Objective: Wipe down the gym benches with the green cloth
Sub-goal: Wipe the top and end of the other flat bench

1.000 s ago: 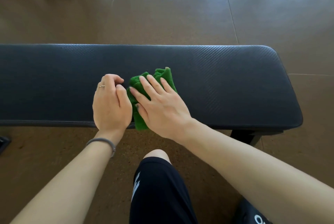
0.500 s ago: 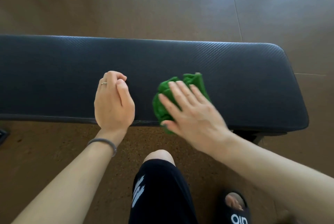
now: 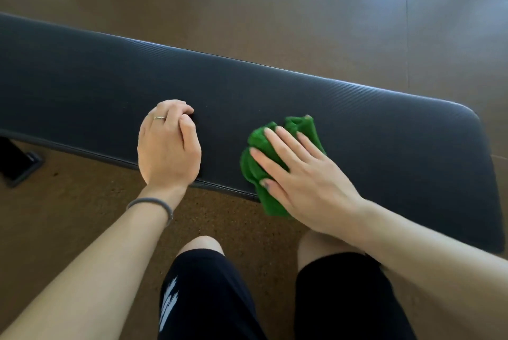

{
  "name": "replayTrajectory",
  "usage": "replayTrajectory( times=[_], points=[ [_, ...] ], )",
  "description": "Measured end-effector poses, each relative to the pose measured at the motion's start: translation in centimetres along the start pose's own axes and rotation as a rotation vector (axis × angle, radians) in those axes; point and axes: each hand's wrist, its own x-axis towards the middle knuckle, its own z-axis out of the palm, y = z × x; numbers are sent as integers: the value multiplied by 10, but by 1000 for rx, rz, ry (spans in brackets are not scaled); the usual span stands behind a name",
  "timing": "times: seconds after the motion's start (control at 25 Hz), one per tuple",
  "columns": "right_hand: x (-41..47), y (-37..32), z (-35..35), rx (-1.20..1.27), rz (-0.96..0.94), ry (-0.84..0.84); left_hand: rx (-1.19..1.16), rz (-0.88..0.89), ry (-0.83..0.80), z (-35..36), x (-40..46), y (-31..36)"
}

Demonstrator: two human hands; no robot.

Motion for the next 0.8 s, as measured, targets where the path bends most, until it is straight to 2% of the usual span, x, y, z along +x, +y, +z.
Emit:
replayTrajectory(
  times=[0.16,0.24,0.32,0.44,0.52,0.64,0.8],
  points=[
    [139,-1,-5,148,15,7,-3,-45,6,0,0,-1],
    [173,14,-4,156,40,-4,30,-59,-6,0,1,0],
    [170,38,0,156,123,34,56,-65,-16,0,1,3],
    [111,80,5,161,306,133,77,-77,-14,-1,0,6],
    [66,95,4,136,352,102,98,-77,-19,0,0,8],
    [70,95,0,105,362,0,123,-81,-18,1,0,11],
    [159,70,-2,147,169,9,137,-88,-12,2,3,10]
  ],
)
